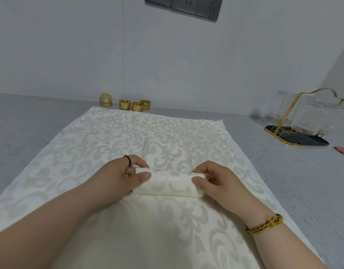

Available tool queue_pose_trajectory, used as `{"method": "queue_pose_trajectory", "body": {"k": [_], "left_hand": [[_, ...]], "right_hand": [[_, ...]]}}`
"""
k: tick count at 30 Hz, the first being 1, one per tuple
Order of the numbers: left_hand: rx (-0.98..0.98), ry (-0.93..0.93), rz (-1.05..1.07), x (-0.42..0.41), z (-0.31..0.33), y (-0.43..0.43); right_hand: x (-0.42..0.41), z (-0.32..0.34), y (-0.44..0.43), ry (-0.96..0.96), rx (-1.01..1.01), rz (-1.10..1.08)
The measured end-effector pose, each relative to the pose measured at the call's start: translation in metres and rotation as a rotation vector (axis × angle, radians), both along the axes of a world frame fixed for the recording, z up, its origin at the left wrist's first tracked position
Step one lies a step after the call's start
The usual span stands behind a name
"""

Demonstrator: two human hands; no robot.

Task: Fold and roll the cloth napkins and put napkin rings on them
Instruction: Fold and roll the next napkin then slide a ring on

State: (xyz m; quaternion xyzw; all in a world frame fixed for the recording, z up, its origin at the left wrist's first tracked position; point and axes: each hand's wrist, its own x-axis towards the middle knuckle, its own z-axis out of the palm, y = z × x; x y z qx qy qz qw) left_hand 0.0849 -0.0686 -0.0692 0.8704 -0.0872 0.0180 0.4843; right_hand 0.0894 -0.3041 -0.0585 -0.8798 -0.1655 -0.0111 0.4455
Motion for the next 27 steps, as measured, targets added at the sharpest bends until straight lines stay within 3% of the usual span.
{"method": "queue_pose_trajectory", "body": {"k": [3, 7, 11, 15, 18, 20, 24, 27], "left_hand": [[0.09, -0.063, 0.085, 0.003, -0.003, -0.005], [0.355, -0.308, 0.194, 0.002, -0.003, -0.007], [0.382, -0.36, 0.026, -0.002, 0.004, -0.001], [0.539, -0.296, -0.108, -0.001, 0.002, 0.011], [0.633, -0.289, -0.105, 0.002, 0.004, 0.009], [0.57, -0.323, -0.108, 0.0, 0.006, 0.005], [0.093, -0.081, -0.032, -0.005, 0.007, 0.003], [0.039, -0.028, 0.012, -0.002, 0.0, 0.001]], "right_hand": [[0.003, -0.004, 0.005, -0.01, -0.002, -0.058], [0.002, -0.003, 0.01, -0.126, -0.143, -0.112], [0.001, -0.002, 0.002, -0.239, -0.15, -0.02], [-0.003, 0.003, -0.009, -0.116, -0.299, 0.104], [-0.002, 0.002, -0.006, -0.156, -0.387, 0.083], [-0.002, 0.002, -0.005, -0.192, -0.366, 0.057], [-0.002, 0.004, -0.006, -0.055, -0.06, 0.044], [0.0, 0.001, 0.001, 0.014, 0.003, 0.019]]}}
